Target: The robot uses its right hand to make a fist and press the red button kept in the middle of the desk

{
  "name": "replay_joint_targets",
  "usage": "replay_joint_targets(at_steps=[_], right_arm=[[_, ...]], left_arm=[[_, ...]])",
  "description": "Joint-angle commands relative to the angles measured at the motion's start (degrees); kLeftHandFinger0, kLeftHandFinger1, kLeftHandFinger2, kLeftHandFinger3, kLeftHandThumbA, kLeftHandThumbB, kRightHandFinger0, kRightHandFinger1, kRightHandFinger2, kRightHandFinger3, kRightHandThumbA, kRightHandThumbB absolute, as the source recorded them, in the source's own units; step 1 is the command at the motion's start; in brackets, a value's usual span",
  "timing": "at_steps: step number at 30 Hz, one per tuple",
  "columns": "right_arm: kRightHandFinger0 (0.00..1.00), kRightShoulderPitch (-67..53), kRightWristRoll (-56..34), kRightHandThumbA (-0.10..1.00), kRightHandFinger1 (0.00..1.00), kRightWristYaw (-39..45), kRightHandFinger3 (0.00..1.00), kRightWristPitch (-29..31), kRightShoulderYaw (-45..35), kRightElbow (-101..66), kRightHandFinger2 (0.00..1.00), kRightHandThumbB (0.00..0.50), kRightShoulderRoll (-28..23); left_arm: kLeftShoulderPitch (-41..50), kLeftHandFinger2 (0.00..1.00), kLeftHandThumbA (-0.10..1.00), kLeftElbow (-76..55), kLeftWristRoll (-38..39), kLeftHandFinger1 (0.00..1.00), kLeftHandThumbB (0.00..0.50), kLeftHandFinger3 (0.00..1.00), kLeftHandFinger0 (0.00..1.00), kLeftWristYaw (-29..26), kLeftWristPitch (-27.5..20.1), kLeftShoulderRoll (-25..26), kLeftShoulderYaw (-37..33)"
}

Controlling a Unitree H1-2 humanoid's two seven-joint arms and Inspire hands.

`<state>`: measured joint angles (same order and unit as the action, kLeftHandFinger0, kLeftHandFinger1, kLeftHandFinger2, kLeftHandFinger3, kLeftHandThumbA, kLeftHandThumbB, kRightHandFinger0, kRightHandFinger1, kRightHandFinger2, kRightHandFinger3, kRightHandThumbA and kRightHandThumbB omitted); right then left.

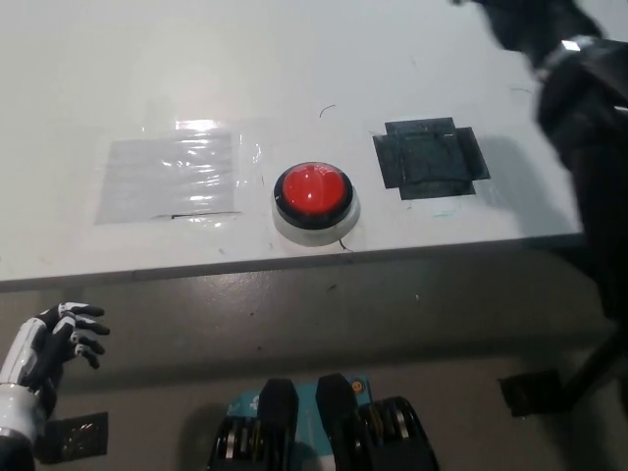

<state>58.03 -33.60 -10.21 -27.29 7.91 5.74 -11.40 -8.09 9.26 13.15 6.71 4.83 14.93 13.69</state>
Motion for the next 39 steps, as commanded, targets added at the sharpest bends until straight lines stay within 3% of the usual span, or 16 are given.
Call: replay_joint_targets(at_steps=[1, 2, 4, 5, 7, 12, 15, 16, 17, 21, 23, 25, 28, 31, 32, 39], right_arm=[[0.00, 5.9, 4.8, 0.91, 0.05, 2.8, 0.31, 0.8, 0.5, 2.1, 0.30, 0.243, 3.0], [0.00, 6.3, 5.7, 0.95, 0.03, 3.7, 0.32, 1.2, 0.8, 2.7, 0.28, 0.220, 3.5], [0.00, 6.9, 7.3, 0.98, 0.03, 4.0, 0.34, 1.3, 1.3, 3.8, 0.29, 0.230, 4.9], [0.00, 7.4, 7.9, 1.00, 0.03, 4.2, 0.35, 1.5, 1.8, 5.1, 0.29, 0.229, 6.5], [0.00, 7.9, 9.0, 1.00, 0.02, 5.6, 0.35, 3.4, 2.3, 7.9, 0.30, 0.212, 8.9], [0.00, 6.6, 11.6, 1.00, 0.05, 8.1, 0.40, 7.1, 3.0, 13.4, 0.34, 0.211, 13.4], [0.00, 5.4, 12.9, 1.00, 0.00, 9.3, 0.36, 10.0, 2.8, 17.1, 0.31, 0.184, 16.2], [0.00, 4.2, 12.8, 1.00, 0.00, 10.1, 0.35, 11.7, 2.4, 20.7, 0.31, 0.212, 17.4], [0.00, 3.6, 13.5, 1.00, 0.00, 10.7, 0.34, 13.2, 2.2, 22.7, 0.31, 0.206, 17.7], [0.00, 3.2, 15.3, 1.00, 0.00, 11.8, 0.33, 17.1, 1.5, 27.2, 0.29, 0.189, 18.4], [0.00, 1.6, 15.9, 1.00, 0.00, 12.3, 0.37, 18.2, 1.2, 29.3, 0.30, 0.171, 18.2], [0.00, 0.5, 15.9, 1.00, 0.00, 13.0, 0.39, 19.0, 0.6, 30.4, 0.31, 0.172, 18.1], [0.00, -0.2, 16.3, 1.00, 0.00, 14.4, 0.37, 21.3, -0.3, 32.8, 0.29, 0.180, 17.9], [0.00, -2.2, 16.6, 1.00, 0.00, 15.4, 0.37, 21.7, -1.2, 32.9, 0.28, 0.153, 17.6], [0.00, -2.6, 16.6, 1.00, 0.00, 15.9, 0.36, 22.1, -1.4, 33.2, 0.27, 0.150, 17.5], [0.00, -6.3, 17.1, 1.00, 0.00, 15.5, 0.35, 21.1, -3.9, 32.7, 0.26, 0.143, 17.2]], left_arm=[[-1.3, 0.45, 0.62, -1.1, 1.2, 0.37, 0.112, 0.55, 0.38, 1.0, 0.3, 1.1, 0.2], [-1.8, 0.46, 0.61, -0.7, 1.0, 0.37, 0.112, 0.56, 0.38, 1.0, 0.0, 1.0, 0.0], [-1.8, 0.46, 0.63, -0.8, 0.4, 0.37, 0.109, 0.57, 0.38, 0.8, -0.1, 1.1, -0.4], [-1.9, 0.42, 0.63, -0.4, 1.2, 0.32, 0.145, 0.55, 0.30, 1.4, -0.4, 1.2, -0.3], [-2.9, 0.35, 0.64, 0.2, 0.7, 0.26, 0.120, 0.48, 0.22, 2.0, -1.8, 1.4, -1.0], [-3.3, 0.34, 0.62, 0.4, -0.2, 0.26, 0.106, 0.44, 0.24, 1.6, -1.4, 1.1, -1.5], [-3.6, 0.35, 0.60, 0.9, 0.4, 0.28, 0.090, 0.47, 0.25, 1.9, -2.2, 0.5, -1.6], [-3.6, 0.35, 0.60, 0.7, 0.5, 0.27, 0.091, 0.48, 0.24, 1.8, -1.7, 0.5, -1.6], [-3.8, 0.39, 0.62, 0.6, -0.1, 0.28, 0.093, 0.54, 0.26, 1.6, -1.8, 0.7, -1.9], [-4.3, 0.43, 0.64, 0.4, 0.0, 0.31, 0.079, 0.57, 0.29, 1.6, -1.7, 0.9, -2.0], [-4.7, 0.40, 0.62, 0.7, -0.4, 0.30, 0.072, 0.51, 0.28, 0.9, -2.5, 0.4, -1.9], [-4.6, 0.43, 0.64, 0.3, -0.4, 0.34, 0.071, 0.52, 0.35, 1.0, -1.7, 0.5, -2.0], [-4.8, 0.44, 0.64, 0.6, -0.2, 0.35, 0.075, 0.52, 0.36, 1.0, -2.2, 0.5, -1.8], [-4.7, 0.47, 0.64, 0.9, -0.2, 0.39, 0.083, 0.55, 0.42, 0.8, -2.7, 0.2, -1.7], [-4.7, 0.42, 0.64, 0.7, 0.3, 0.34, 0.079, 0.52, 0.33, 1.2, -2.5, 0.2, -1.7], [-4.4, 0.49, 0.69, -0.2, -0.7, 0.38, 0.082, 0.61, 0.38, 0.7, -1.5, 0.4, -1.9]])
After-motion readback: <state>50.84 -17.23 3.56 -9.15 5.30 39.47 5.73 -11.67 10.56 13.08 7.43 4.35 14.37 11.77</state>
